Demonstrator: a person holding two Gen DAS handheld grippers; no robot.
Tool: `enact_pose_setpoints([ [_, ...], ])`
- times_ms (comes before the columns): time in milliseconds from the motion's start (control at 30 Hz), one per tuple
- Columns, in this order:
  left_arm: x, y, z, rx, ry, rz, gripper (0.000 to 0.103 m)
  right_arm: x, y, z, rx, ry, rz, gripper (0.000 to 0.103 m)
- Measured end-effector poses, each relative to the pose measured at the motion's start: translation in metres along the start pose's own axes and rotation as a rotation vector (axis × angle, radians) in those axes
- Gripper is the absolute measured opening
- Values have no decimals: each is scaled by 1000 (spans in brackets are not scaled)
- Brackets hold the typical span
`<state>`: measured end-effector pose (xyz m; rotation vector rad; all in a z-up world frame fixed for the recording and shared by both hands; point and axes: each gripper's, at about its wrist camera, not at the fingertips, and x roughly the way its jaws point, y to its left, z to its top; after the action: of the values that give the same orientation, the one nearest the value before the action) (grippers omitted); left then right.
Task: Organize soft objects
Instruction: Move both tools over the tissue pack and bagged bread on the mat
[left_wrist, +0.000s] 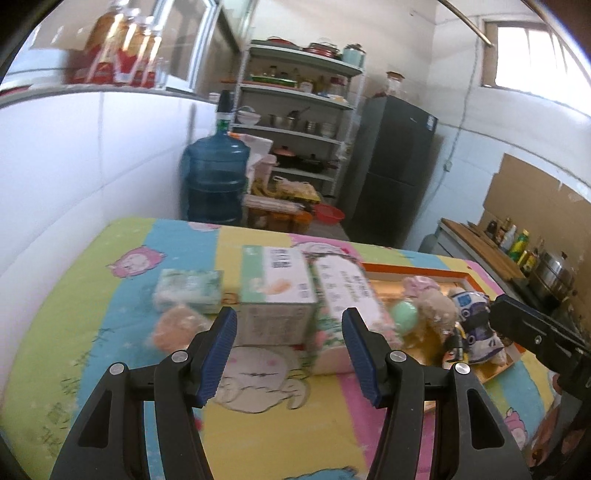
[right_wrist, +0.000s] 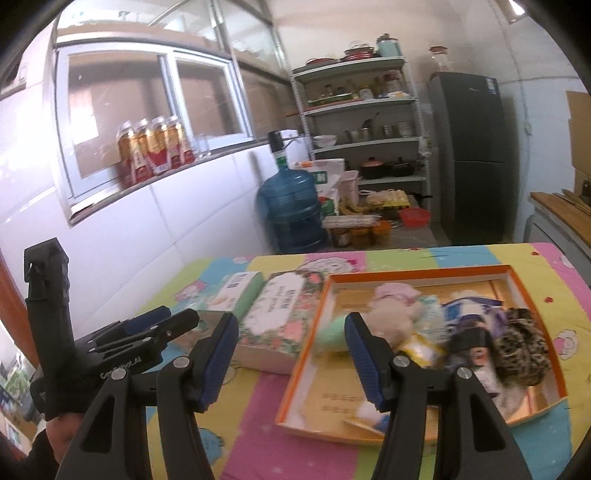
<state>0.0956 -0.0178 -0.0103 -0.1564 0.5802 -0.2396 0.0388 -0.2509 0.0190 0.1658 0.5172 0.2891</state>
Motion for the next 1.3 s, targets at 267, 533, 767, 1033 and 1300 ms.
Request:
enact_pose_setpoints([
  [267,-14,51,-8,-54,-6,61,61,23,45,-6,-47,42,54,60],
  [533,-21,98,-11,-93,-12,130,61,56,86,-15,-106,111,123,60],
  [767,-19,123,-8,-89,-16,167,61,91,115,-23,-127,183,218,60],
  [1033,-14,144,-4,-83,-11,188,61,146,148,-23,-180,269,257,72],
  [1300,-5,155,1,-81,-4,190,61,195,169,-20,-261,334,220,72],
])
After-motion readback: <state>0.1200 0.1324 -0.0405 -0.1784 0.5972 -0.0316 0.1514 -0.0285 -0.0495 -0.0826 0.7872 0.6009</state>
